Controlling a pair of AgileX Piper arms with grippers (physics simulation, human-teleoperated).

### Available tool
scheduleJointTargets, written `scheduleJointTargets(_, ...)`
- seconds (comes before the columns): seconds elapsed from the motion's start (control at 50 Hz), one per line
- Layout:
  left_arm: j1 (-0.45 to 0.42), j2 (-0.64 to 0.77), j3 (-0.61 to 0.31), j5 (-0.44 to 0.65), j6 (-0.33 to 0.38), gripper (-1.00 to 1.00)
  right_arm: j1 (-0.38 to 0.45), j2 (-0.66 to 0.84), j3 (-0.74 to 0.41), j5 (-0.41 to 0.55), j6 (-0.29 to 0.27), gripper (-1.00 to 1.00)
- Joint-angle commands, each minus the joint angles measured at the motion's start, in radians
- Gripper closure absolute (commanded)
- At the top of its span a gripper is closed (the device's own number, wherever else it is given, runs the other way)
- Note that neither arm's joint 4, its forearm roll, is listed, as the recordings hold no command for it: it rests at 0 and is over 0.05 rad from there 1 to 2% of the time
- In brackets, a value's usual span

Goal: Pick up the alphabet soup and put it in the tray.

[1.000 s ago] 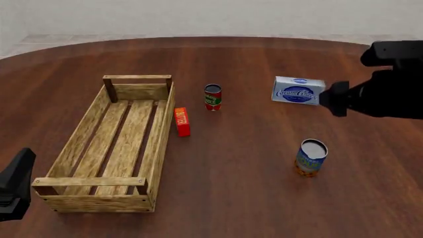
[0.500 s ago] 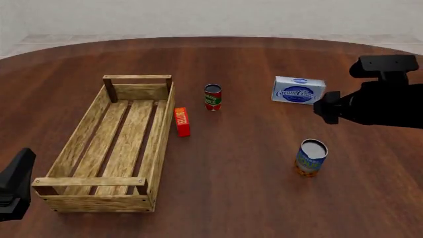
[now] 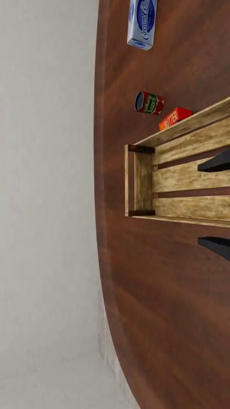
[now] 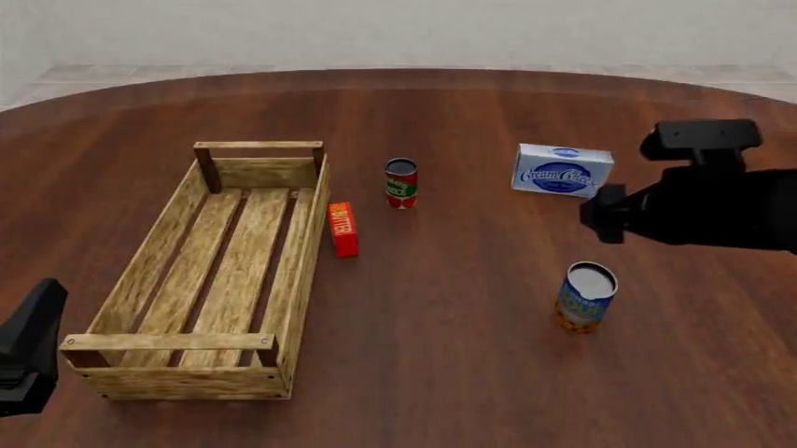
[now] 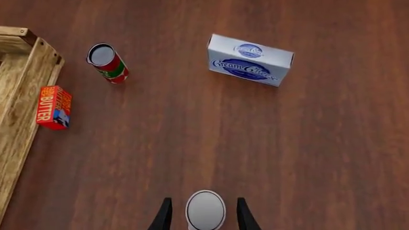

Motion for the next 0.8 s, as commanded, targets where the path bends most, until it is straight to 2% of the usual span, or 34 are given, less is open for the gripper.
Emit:
scheduleJointTargets(0.02,0.000,0.000,0.000,0.000,0.000,-1.00,0.008,0.028,0.009,-0.026,0.004,-1.00)
scheduleJointTargets(0.8,0.000,0.000,0.000,0.000,0.000,-1.00,0.012,0.101,0.025,-0.077,0.007,-1.00)
